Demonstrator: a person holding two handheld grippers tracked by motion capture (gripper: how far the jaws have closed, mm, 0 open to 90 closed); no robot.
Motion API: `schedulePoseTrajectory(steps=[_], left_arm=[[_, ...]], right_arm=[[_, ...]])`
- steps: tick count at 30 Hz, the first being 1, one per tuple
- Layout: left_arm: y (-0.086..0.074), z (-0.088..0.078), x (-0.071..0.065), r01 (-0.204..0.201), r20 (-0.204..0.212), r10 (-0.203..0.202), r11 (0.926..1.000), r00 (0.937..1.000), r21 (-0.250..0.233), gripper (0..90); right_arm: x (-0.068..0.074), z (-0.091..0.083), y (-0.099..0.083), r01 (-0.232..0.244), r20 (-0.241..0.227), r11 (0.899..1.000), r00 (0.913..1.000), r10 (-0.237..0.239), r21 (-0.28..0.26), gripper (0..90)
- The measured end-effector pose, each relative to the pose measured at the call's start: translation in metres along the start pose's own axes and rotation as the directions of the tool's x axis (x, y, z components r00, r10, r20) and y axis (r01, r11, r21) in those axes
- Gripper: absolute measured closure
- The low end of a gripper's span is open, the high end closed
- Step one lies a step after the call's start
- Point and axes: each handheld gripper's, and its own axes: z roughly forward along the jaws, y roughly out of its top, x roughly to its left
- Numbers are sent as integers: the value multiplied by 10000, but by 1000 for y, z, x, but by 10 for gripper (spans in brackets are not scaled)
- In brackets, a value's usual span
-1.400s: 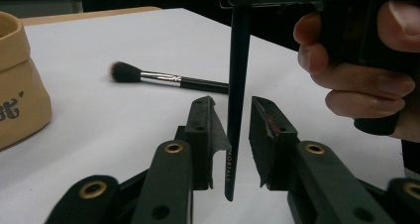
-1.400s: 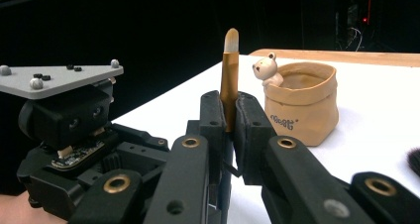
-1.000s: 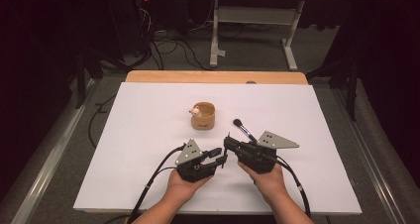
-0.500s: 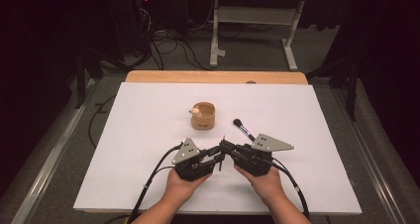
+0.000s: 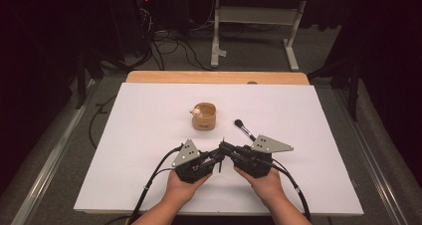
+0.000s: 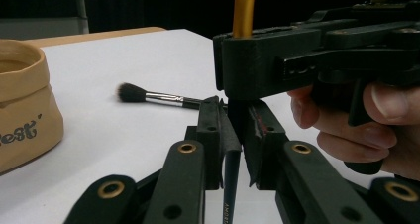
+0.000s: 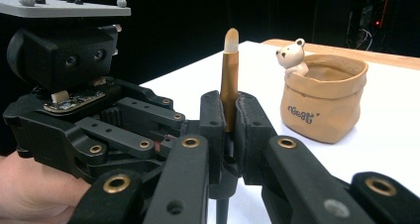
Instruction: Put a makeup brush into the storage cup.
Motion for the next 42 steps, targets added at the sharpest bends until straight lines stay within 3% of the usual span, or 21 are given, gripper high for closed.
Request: schedulePoseTrajectory(steps=[16,28,42], left_arm=[[0,0,-2,-222,-82,222,9997,9997,-53,827],[1,-3,0,-240,-106,238,9996,9997,-129,828],[2,-6,6,-96,-313,95,9999,9995,-51,828]], right_arm=[[0,0,0,-24,-9,10000,10000,23,-57,846],[0,-2,1,-9,-60,9997,10000,8,-251,722],[-5,-9,5,154,251,9995,9996,-147,-282,537]])
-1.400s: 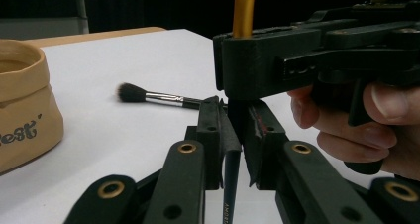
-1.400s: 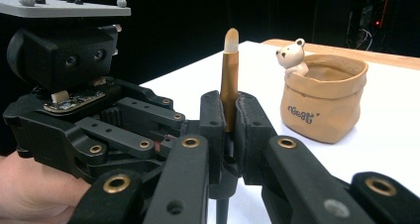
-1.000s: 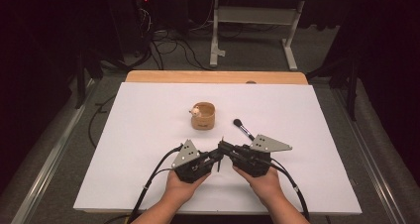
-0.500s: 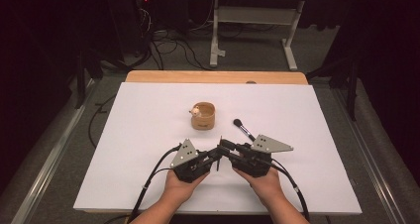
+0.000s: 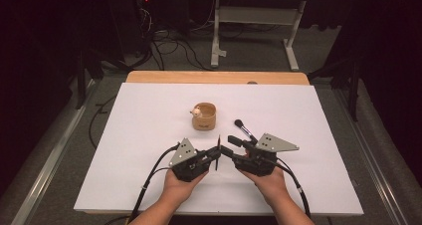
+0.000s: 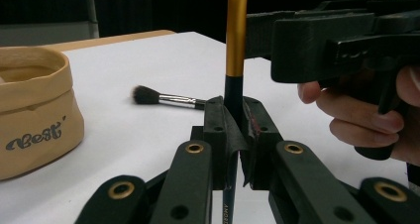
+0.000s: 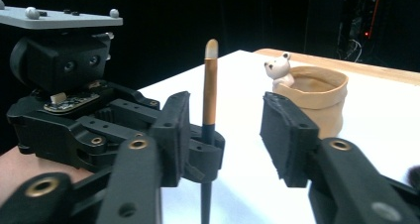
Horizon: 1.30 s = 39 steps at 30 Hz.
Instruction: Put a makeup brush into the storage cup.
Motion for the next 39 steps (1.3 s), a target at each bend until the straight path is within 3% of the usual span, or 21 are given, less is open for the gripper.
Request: schedulePoseTrajectory(steps=[21,29,34,39], left_arm=[[4,-7,10,208,-203,-211,9997,9996,-158,828],[6,-10,14,250,-280,-256,9995,9993,-213,828],[8,-12,16,268,-314,-275,9994,9991,-234,828],[11,-17,20,212,-382,-226,9991,9990,-354,827]], right_arm=[[-13,-6,-1,340,926,9988,9950,-372,353,173],[-15,-8,-3,315,1168,9985,9925,-365,449,109],[-17,-8,-5,129,1382,9983,9902,-206,561,13],[-17,-8,-7,231,1504,9975,9881,-330,668,10]])
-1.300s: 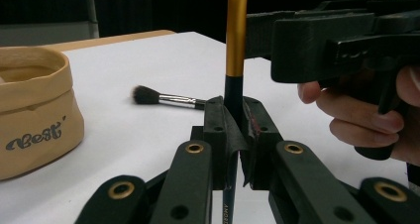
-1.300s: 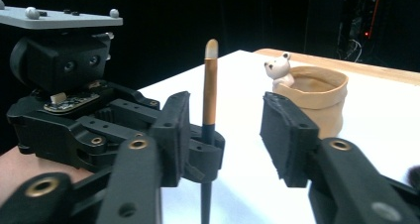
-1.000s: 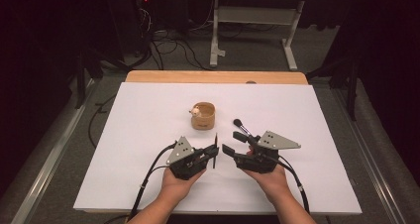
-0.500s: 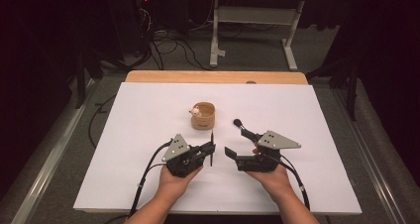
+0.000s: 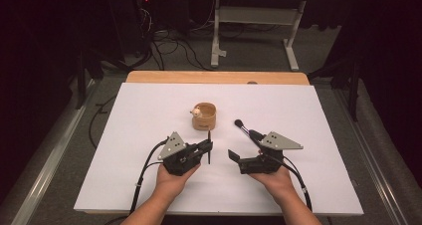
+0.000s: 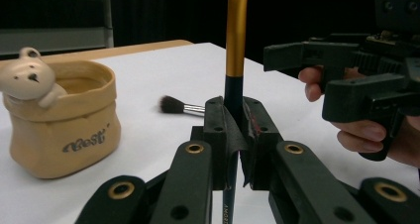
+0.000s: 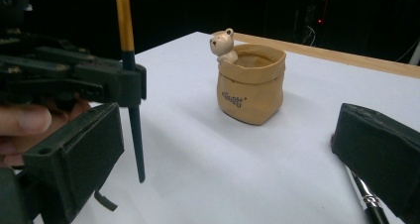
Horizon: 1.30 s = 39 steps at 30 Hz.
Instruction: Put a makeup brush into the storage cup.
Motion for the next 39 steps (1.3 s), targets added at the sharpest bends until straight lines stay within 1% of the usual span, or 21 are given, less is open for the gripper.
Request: schedulePoseTrajectory(steps=[5,8,12,15,16,18,19,20,23,26,27,28,29,32,34,35,39], left_arm=[[5,-6,7,4,-199,-8,9998,9998,-194,828],[8,-10,10,-171,-347,161,9994,9993,-305,827],[11,-15,14,-194,-449,174,9988,9988,-441,827],[13,-17,17,-205,-565,178,9986,9982,-484,828],[13,-18,18,-219,-594,190,9986,9981,-486,828],[14,-20,19,-229,-638,198,9986,9978,-487,828],[14,-20,20,-228,-647,196,9985,9977,-501,827],[15,-21,21,-247,-676,212,9983,9975,-524,828],[16,-23,23,-191,-729,148,9980,9972,-595,828],[17,-26,27,-154,-827,99,9977,9965,-653,828],[18,-27,28,-139,-852,79,9975,9963,-698,828],[19,-28,29,-133,-900,64,9970,9959,-757,828],[19,-29,30,-144,-934,70,9968,9956,-787,828],[22,-33,35,-215,-1123,112,9956,9936,-909,828],[24,-37,40,-181,-1238,57,9949,9923,-997,828],[24,-39,42,-135,-1302,-4,9942,9915,-1063,828],[25,-43,47,-127,-1503,-37,9941,9886,-1078,828]], right_arm=[[-1,-2,-1,44,71,10000,10000,-44,24,10],[-3,-3,0,42,146,10000,9999,-41,-40,11],[-5,-4,0,-192,63,9997,9998,193,-152,11],[-6,-5,0,-124,154,9999,9998,125,-80,11],[-7,-5,0,-171,184,9998,9997,172,-68,11],[-6,-6,0,-94,281,10000,9996,94,-5,11],[-7,-6,0,61,274,10000,9996,-61,19,11],[-7,-6,-1,22,284,10000,9996,-24,59,11],[-6,-6,-2,227,364,9995,9991,-235,221,11],[-6,-6,-3,304,307,9992,9990,-312,268,11],[-5,-6,-4,233,332,9993,9992,-242,290,11],[-5,-6,-4,281,360,9992,9989,-291,271,11],[-5,-6,-5,210,357,9994,9991,-219,265,11],[-5,-6,-6,304,322,9992,9990,-312,247,11],[-5,-6,-7,288,288,9993,9992,-294,235,11],[-5,-7,-8,298,359,9991,9989,-308,289,11],[-5,-7,-12,181,348,9997,9992,-187,181,11]])
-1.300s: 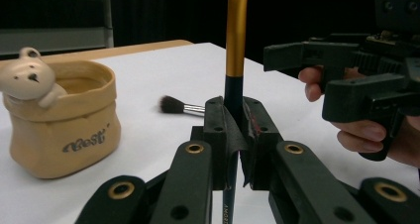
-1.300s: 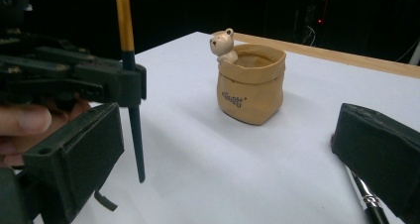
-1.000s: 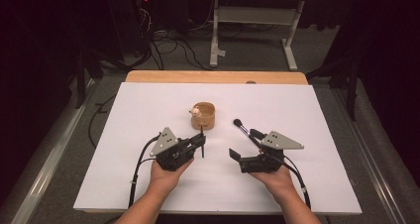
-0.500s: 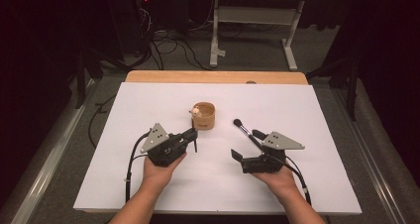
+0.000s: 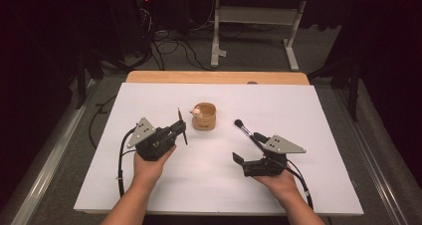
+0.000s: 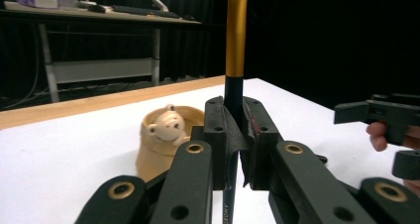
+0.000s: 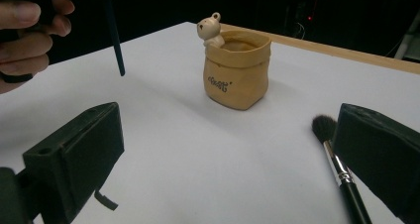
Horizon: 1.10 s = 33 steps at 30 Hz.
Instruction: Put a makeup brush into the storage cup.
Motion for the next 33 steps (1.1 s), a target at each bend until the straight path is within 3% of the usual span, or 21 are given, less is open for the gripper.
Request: schedulePoseTrajectory(steps=[6,18,28,33], left_arm=[[0,-1,5,-51,-223,51,10000,9997,-25,828],[0,5,3,23,-294,-22,10000,9996,49,829],[9,11,6,72,-445,-70,10000,9990,39,829],[15,14,10,115,-602,-112,9999,9981,43,829]], right_arm=[[0,0,-3,59,51,10000,10000,-59,-20,11],[1,2,-8,256,80,9996,9996,-257,102,11],[1,2,-8,426,-59,9991,9991,-426,55,11],[1,3,-8,188,-139,9998,9997,-188,0,11]])
